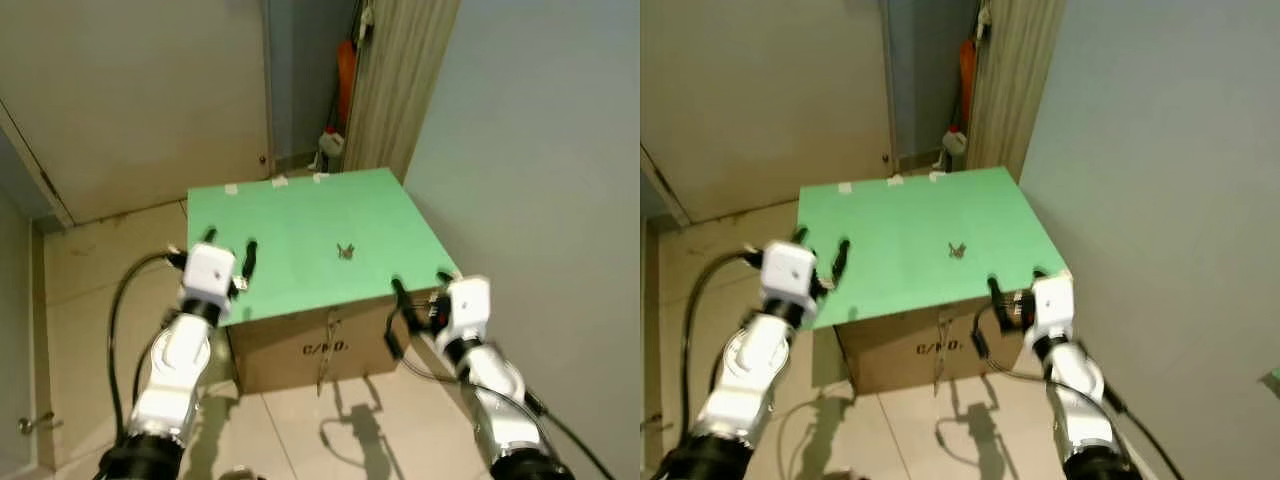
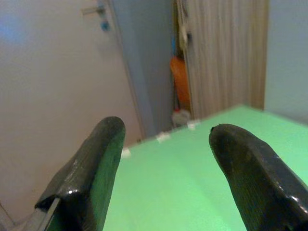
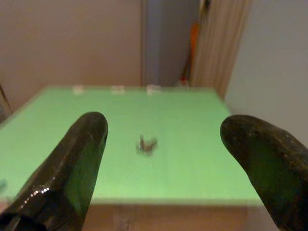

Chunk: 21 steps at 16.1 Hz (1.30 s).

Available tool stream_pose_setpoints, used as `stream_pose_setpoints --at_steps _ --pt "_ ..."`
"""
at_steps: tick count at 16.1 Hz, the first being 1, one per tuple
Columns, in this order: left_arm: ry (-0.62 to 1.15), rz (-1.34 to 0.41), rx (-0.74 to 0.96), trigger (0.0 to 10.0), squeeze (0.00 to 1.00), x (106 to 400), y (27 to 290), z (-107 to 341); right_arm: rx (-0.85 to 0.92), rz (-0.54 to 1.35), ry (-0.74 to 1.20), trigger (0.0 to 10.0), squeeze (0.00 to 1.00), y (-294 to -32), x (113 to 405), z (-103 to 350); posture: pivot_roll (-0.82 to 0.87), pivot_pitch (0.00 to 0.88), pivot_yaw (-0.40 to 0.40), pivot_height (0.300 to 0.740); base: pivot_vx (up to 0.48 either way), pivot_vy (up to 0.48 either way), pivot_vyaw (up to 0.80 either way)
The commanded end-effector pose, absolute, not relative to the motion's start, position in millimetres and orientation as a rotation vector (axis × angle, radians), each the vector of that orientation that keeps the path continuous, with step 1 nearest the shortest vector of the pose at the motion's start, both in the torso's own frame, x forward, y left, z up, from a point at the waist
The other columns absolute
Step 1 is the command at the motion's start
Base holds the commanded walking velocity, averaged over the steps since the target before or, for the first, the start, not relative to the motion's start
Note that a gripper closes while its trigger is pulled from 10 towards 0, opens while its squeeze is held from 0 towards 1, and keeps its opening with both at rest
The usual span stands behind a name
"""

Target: Hang keys on a hook

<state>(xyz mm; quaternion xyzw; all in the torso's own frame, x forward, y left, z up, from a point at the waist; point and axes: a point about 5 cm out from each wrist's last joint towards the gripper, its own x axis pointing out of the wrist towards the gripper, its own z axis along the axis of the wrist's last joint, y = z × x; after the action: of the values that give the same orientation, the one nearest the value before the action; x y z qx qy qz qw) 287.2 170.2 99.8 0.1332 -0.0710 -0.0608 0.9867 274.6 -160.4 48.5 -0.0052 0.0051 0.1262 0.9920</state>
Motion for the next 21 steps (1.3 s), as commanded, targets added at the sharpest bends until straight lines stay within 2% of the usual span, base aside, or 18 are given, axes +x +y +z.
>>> stream_pose_setpoints --at_steps 1,3,5,7,9,11,13,14,18,21 --pt "-0.148 -0.132 0.252 10.0 0.0 279.4 167.1 106.6 -0.017 0.26 -0.032 10.0 0.0 -162.8 272.2 60.2 0.04 0.0 -0.048 0.74 0.0 0.0 0.0" --pt "-0.096 -0.148 0.255 10.0 0.0 248.9 168.9 94.8 -0.022 0.235 -0.059 10.0 0.0 -171.3 249.7 68.2 0.04 0.002 -0.058 0.74 0.0 0.0 0.0" --pt "-0.064 -0.141 0.27 10.0 0.0 237.8 165.5 89.5 0.009 0.207 -0.038 10.0 0.0 -174.2 238.7 68.6 0.03 0.01 -0.064 0.74 0.0 0.0 0.0" --pt "-0.028 -0.144 0.189 10.0 0.0 241.8 152.7 88.1 0.026 0.198 -0.031 10.0 0.0 -165.7 241.7 72.9 0.03 0.01 -0.062 0.74 0.0 0.0 0.0" --pt "-0.012 -0.025 0.071 10.0 0.0 242.9 165.7 92.5 0.143 0.073 -0.045 10.0 0.0 -174.2 250.9 82.4 0.02 0.023 -0.052 0.74 0.0 0.0 0.0" --pt "-0.04 0.11 0.058 10.0 0.0 239.9 180.9 98.4 0.302 -0.048 -0.032 10.0 0.0 -185.7 254.2 84.8 0.02 0.025 -0.058 0.74 0.0 0.0 0.0" --pt "-0.003 0.072 0.067 10.0 0.0 245.5 174.1 91.7 0.231 0.015 -0.021 10.0 0.0 -178.5 254.4 82.6 0.01 0.023 -0.059 0.74 0.0 0.0 0.0" --pt "0.005 -0.026 0.146 10.0 0.0 251.8 163.0 90.5 0.192 0.044 -0.013 10.0 0.0 -176.1 254.4 80.9 0.01 0.024 -0.058 0.74 0.0 0.0 0.0" --pt "0.02 -0.09 0.152 10.0 0.0 261.3 157.0 92.3 0.186 0.066 0.022 10.0 0.0 -171.6 252.4 74.9 0.0 0.027 -0.05 0.74 0.0 0.0 0.0" --pt "0.007 -0.126 0.212 10.0 0.0 274.3 147.4 101.1 0.171 0.099 0.03 10.0 0.0 -164.7 252.1 74.0 0.0 0.027 -0.041 0.74 0.435 0.0 0.0"
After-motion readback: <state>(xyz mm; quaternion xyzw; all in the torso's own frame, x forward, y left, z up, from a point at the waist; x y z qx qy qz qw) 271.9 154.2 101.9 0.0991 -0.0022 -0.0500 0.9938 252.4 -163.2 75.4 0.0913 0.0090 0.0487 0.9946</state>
